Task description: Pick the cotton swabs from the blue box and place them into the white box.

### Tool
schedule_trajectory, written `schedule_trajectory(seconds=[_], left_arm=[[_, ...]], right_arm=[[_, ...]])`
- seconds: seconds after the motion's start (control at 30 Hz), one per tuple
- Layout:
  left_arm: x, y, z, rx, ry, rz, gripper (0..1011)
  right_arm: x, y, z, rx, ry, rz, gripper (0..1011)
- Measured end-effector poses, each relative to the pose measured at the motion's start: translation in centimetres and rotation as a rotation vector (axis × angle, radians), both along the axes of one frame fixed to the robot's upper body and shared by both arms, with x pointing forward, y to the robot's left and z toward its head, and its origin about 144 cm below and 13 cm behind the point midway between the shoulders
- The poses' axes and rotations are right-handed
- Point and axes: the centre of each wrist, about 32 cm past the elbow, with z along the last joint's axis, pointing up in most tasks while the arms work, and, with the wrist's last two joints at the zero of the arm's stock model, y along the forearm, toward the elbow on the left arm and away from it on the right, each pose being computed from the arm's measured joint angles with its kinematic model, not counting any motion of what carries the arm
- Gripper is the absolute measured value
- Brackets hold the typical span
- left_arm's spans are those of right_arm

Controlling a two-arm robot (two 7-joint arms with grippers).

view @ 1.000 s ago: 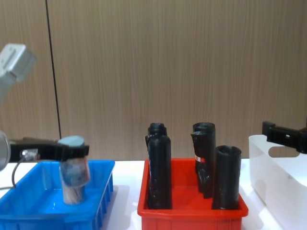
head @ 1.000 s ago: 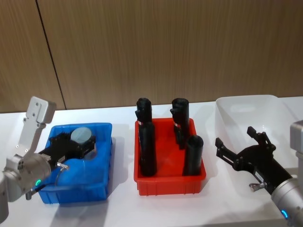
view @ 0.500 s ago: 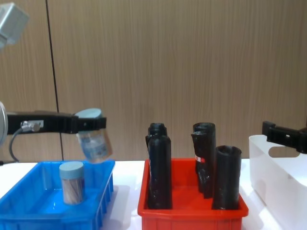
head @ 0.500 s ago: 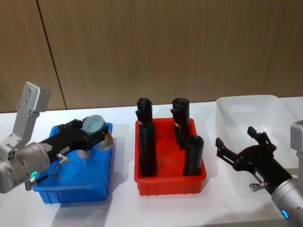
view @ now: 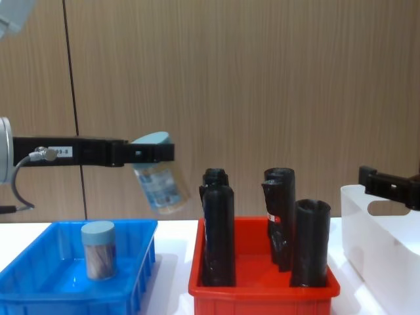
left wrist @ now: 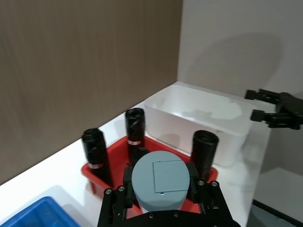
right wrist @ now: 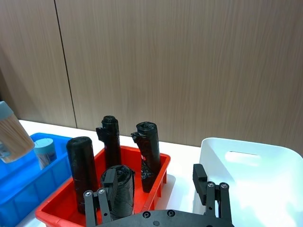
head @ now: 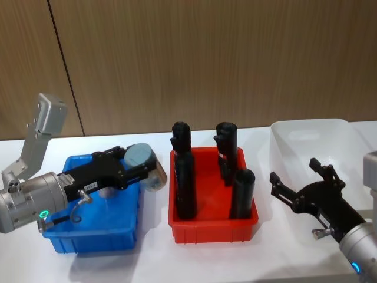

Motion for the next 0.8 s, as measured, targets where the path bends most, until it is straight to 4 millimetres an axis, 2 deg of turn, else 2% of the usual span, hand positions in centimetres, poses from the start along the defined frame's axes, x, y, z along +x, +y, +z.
schedule_trajectory(seconds=[0.4, 0.8], left_arm=[[0.91, -0.05, -0.2, -0.023, 0.031, -0.208, 665], [0.68, 0.11, -0.61, -0.01, 0.049, -0.299, 665]], right_arm=[[0.0, 0.0, 0.0, 0.0, 0.0, 0.0, 1002], [0.0, 0.0, 0.0, 0.0, 0.0, 0.0, 1002]])
